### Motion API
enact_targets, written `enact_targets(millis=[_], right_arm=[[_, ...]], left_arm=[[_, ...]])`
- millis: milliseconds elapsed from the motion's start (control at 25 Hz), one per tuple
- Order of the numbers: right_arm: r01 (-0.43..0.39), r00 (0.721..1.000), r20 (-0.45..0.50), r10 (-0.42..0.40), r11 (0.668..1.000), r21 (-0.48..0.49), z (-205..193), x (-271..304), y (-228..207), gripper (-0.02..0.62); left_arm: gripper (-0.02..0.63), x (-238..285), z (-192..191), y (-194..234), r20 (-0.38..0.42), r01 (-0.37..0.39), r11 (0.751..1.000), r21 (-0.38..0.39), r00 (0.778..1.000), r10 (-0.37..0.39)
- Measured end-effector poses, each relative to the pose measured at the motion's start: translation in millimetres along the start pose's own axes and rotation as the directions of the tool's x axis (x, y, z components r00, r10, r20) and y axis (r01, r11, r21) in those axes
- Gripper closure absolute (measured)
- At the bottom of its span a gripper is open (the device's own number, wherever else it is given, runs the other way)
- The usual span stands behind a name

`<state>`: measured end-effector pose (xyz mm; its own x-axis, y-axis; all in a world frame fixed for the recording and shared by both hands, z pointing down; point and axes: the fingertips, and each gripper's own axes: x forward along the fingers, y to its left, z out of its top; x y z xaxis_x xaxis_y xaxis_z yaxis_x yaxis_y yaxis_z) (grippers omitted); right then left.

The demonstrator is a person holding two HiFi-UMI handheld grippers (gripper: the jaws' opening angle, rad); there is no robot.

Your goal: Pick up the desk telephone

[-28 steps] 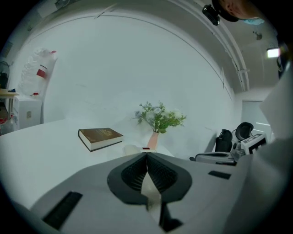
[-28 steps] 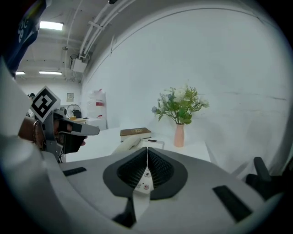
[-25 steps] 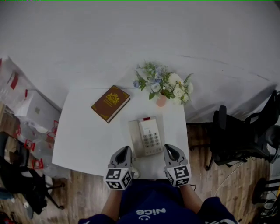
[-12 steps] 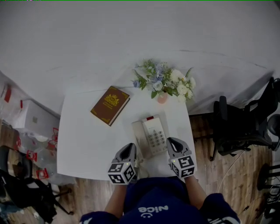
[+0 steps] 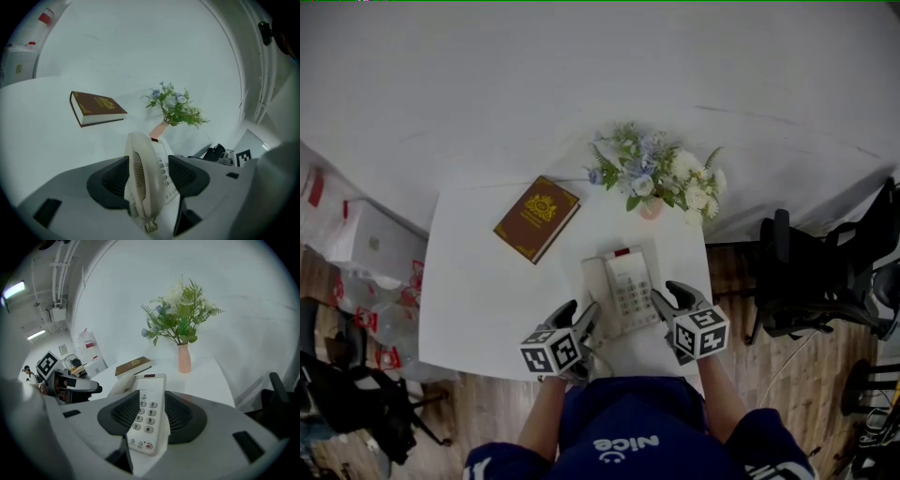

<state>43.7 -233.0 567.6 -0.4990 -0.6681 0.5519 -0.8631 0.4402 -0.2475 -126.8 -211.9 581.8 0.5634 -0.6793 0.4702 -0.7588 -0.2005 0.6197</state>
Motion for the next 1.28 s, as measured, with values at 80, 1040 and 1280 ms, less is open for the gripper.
enact_targets(millis=[80,1040,1280], right_arm=[[-0.037,0.999,-0.037,0.039,0.997,0.064,-3.3,12.3,-4.7,0.415],[-0.314,0.847,-0.224,0.482,0.793,0.521,-47.0,88.0,-11.8,0.319],[-0.346,0.819,-0.234,0.524,0.776,0.527,-48.4,90.7,-8.6,0.319]], left_arm=[[0.316,8.8,-2.7,6.8,-0.031,0.024,0.997,-0.076,0.999,-0.026],[0.216,72.7,-20.3,23.9,-0.188,0.163,0.909,-0.383,0.95,-0.249],[0.215,79.9,-24.3,16.9,-0.167,0.246,0.863,-0.441,0.922,-0.349]])
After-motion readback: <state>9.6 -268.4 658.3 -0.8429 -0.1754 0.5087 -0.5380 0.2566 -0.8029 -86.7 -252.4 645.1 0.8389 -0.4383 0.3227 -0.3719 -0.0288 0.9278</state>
